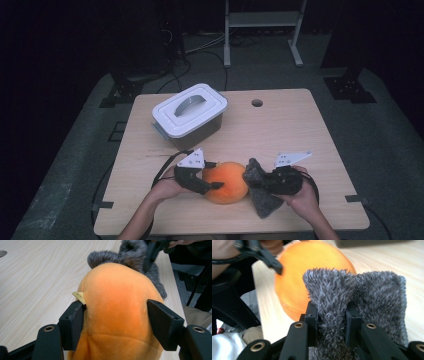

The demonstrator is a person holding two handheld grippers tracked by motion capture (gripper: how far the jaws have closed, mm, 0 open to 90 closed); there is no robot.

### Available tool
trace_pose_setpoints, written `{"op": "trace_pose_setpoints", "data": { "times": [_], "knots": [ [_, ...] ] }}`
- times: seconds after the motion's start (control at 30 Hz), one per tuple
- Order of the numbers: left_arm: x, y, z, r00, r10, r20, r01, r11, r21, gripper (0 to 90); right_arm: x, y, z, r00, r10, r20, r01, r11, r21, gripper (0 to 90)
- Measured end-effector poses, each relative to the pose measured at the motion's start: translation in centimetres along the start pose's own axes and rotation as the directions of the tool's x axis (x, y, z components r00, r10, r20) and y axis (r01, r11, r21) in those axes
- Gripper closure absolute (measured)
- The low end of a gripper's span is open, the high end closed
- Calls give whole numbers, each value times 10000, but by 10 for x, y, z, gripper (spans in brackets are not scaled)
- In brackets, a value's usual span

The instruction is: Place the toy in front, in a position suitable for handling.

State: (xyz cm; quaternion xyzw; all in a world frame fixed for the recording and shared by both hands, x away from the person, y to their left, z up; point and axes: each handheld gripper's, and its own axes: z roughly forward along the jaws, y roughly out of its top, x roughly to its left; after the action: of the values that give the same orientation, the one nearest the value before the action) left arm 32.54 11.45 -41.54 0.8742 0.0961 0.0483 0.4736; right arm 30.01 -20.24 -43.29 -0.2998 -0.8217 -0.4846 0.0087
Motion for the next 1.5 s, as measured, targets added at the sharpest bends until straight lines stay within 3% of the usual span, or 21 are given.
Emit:
{"op": "trace_pose_setpoints", "data": {
  "times": [0.07,0.13,0.2,0.3,0.47,0.63,0.73,0.83,0.9,0.97,1.23,1.3,1.37,1.47,1.5],
  "knots": [
    [-1,1,0,10000,94,14,-94,9999,45,327,-4,-3,-1,9997,240,68,-240,9997,23,692],
    [-3,1,1,9997,221,114,-220,9998,-13,328,-2,0,-3,9998,175,115,-174,9998,-140,692],
    [-5,1,2,9982,503,328,-502,9987,-45,328,2,8,-4,9998,129,-130,-138,9975,-700,691],
    [-8,2,3,9966,719,399,-720,9974,24,328,4,15,-2,9997,111,-224,-133,9952,-971,690],
    [-6,1,1,9972,610,429,-613,9981,53,327,-4,8,0,9986,429,-307,-451,9961,-760,690],
    [-7,0,-1,9963,731,455,-734,9973,37,326,-11,-2,-1,9898,1241,-698,-1270,9912,-384,689],
    [-9,1,1,9947,901,493,-903,9959,16,325,-9,2,-4,9939,985,-506,-1009,9937,-486,689],
    [-12,3,2,9913,1153,626,-1156,9933,3,325,-4,12,-5,9950,735,-682,-798,9924,-941,689],
    [-12,3,2,9906,1210,636,-1217,9926,61,325,-1,15,-2,9974,477,-548,-517,9959,-742,689],
    [-12,2,2,9902,1218,678,-1223,9925,44,326,-3,11,-1,9958,654,-641,-701,9948,-738,690],
    [-10,2,1,9907,1159,706,-1166,9932,58,325,-10,-4,-4,9939,1070,-279,-1075,9941,-150,691],
    [-11,3,2,9905,1180,711,-1186,9929,35,324,-3,3,-7,9966,763,-301,-776,9959,-464,691],
    [-12,4,3,9889,1273,762,-1282,9917,67,324,5,12,-7,9968,456,-661,-518,9942,-945,691],
    [-13,5,3,9882,1350,724,-1364,9906,140,324,11,17,-2,9985,51,-548,-96,9966,-812,690],
    [-13,4,3,9885,1326,733,-1339,9909,122,325,10,14,0,9981,134,-604,-181,9968,-778,690]
  ]
}}
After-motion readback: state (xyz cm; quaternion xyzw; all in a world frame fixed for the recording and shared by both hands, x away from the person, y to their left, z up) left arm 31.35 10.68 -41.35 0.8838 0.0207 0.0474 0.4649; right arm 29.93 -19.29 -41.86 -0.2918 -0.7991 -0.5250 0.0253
